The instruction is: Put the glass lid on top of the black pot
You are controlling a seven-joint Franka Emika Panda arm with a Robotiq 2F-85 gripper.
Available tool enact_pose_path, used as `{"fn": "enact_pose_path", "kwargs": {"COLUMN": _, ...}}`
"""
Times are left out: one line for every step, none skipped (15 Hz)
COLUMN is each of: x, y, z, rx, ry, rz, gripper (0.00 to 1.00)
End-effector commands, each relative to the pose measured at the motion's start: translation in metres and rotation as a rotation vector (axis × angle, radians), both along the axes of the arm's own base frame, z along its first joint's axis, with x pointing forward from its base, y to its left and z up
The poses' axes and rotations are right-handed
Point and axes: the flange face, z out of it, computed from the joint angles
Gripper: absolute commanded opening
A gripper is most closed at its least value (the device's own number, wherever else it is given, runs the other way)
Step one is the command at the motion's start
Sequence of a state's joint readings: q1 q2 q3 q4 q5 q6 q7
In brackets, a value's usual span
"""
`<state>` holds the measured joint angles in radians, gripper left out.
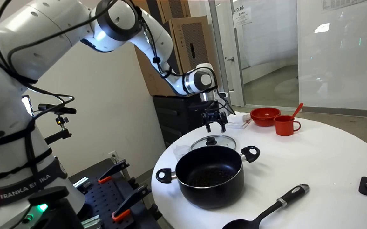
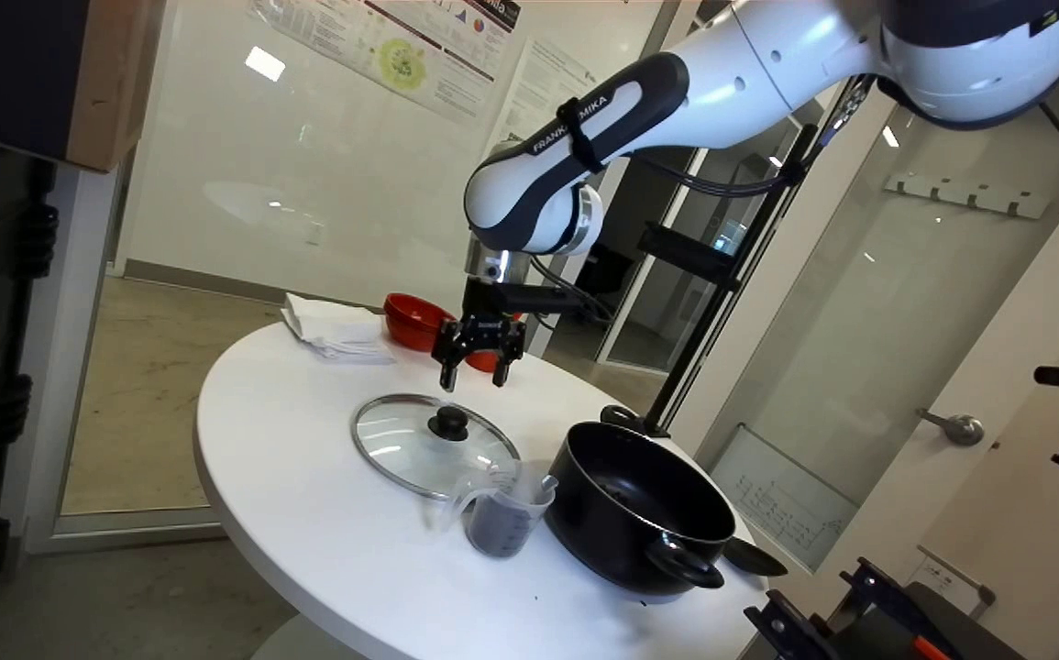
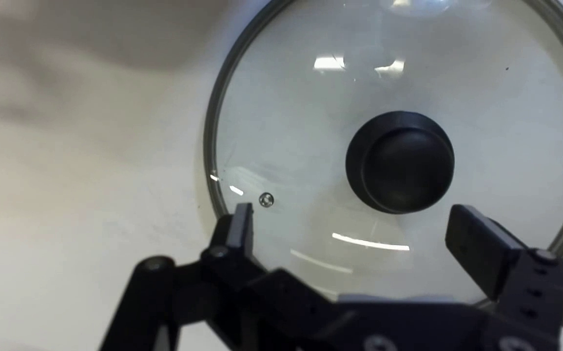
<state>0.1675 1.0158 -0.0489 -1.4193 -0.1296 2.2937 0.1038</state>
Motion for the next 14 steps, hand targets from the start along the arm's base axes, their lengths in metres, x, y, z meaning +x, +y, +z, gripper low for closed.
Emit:
{"fn": "enact_pose_path", "kwargs": {"x": 0.013, "y": 0.01, "z": -0.009, "rx": -0.027, "ry": 0.028, "rz": -0.005, "gripper": 1.0}}
{"fn": "enact_pose_path", "kwargs": {"x": 0.014, "y": 0.013, "z": -0.01, "rx": -0.026, "ry": 0.036, "rz": -0.001, "gripper": 1.0}}
{"fn": "enact_pose_path", "kwargs": {"x": 0.014, "y": 0.017, "z": -0.012, "rx": -0.026, "ry": 0.045, "rz": 0.002, "gripper": 1.0}}
{"fn": "enact_pose_path", "kwargs": {"x": 0.015, "y": 0.02, "z": -0.013, "rx": -0.024, "ry": 0.052, "rz": 0.005, "gripper": 1.0}}
{"fn": "enact_pose_path", "kwargs": {"x": 0.015, "y": 0.023, "z": -0.015, "rx": -0.021, "ry": 0.069, "rz": 0.007, "gripper": 1.0}}
{"fn": "enact_pose_path", "kwargs": {"x": 0.014, "y": 0.024, "z": -0.018, "rx": -0.021, "ry": 0.085, "rz": 0.005, "gripper": 1.0}}
{"fn": "enact_pose_path", "kwargs": {"x": 0.013, "y": 0.025, "z": -0.021, "rx": -0.023, "ry": 0.1, "rz": 0.001, "gripper": 1.0}}
{"fn": "enact_pose_path", "kwargs": {"x": 0.013, "y": 0.025, "z": -0.023, "rx": -0.025, "ry": 0.111, "rz": 0.001, "gripper": 1.0}}
{"fn": "enact_pose_path", "kwargs": {"x": 0.013, "y": 0.024, "z": -0.026, "rx": -0.028, "ry": 0.121, "rz": 0.0, "gripper": 1.0}}
{"fn": "enact_pose_path", "kwargs": {"x": 0.013, "y": 0.024, "z": -0.028, "rx": -0.031, "ry": 0.127, "rz": -0.002, "gripper": 1.0}}
{"fn": "enact_pose_path", "kwargs": {"x": 0.013, "y": 0.023, "z": -0.031, "rx": -0.033, "ry": 0.133, "rz": -0.004, "gripper": 1.0}}
{"fn": "enact_pose_path", "kwargs": {"x": 0.014, "y": 0.023, "z": -0.032, "rx": -0.036, "ry": 0.136, "rz": -0.004, "gripper": 1.0}}
{"fn": "enact_pose_path", "kwargs": {"x": 0.014, "y": 0.023, "z": -0.034, "rx": -0.035, "ry": 0.139, "rz": -0.004, "gripper": 0.99}}
{"fn": "enact_pose_path", "kwargs": {"x": 0.014, "y": 0.024, "z": -0.035, "rx": -0.034, "ry": 0.141, "rz": -0.005, "gripper": 0.97}}
